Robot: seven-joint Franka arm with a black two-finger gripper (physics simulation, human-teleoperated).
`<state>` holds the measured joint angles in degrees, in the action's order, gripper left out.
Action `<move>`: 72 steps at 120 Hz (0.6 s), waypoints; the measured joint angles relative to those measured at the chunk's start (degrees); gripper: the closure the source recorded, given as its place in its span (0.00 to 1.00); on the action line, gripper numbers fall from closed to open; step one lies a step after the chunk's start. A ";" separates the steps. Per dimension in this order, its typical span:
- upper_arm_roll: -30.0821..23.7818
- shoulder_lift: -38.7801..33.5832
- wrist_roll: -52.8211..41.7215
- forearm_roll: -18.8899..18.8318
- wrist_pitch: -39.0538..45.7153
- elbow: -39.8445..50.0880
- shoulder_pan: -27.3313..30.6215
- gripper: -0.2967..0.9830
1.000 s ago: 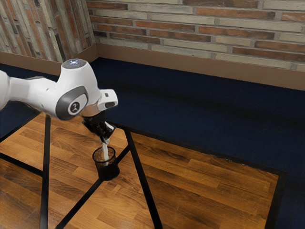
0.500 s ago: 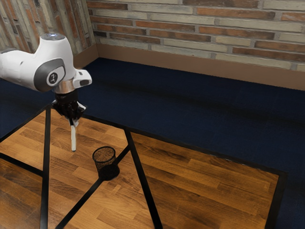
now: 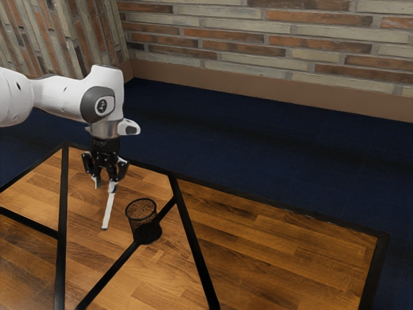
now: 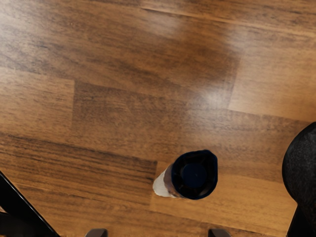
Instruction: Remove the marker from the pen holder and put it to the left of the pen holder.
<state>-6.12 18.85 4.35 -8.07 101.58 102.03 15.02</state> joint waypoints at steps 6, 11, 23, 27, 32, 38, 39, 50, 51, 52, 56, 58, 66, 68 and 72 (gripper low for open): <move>-0.07 -2.40 -0.29 0.15 -0.25 0.55 0.00 0.53; -0.13 -8.39 -0.55 0.11 0.05 1.67 -0.24 0.47; 0.12 -20.95 -1.09 1.67 3.01 -4.55 -1.54 0.38; 0.14 -23.29 -1.22 2.23 2.78 -7.53 -2.13 0.36; 1.94 -24.74 -1.07 2.37 1.01 -11.02 -5.44 0.34; 6.83 -25.51 -0.78 1.73 -1.69 -13.30 -12.48 0.32; 7.37 -25.57 -0.73 1.61 -2.09 -13.51 -13.24 0.31; 12.66 -25.00 -0.25 0.54 -5.53 -13.78 -16.39 0.29; 12.87 -24.92 -0.21 0.48 -5.76 -13.61 -16.28 0.28; 13.04 -24.85 -0.17 0.42 -5.98 -13.47 -16.17 0.28; 13.42 -24.63 -0.01 0.25 -6.71 -12.69 -15.79 0.27; 13.53 -24.53 0.07 0.20 -6.90 -12.39 -15.74 0.27; 12.79 -24.45 0.35 0.12 -7.51 -11.87 -15.62 0.26; 12.54 -24.45 0.42 0.12 -7.64 -11.75 -15.84 0.26; 12.18 -24.49 0.54 0.10 -7.85 -11.18 -16.44 0.25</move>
<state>6.05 -5.64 4.89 -7.96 93.73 90.85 -1.42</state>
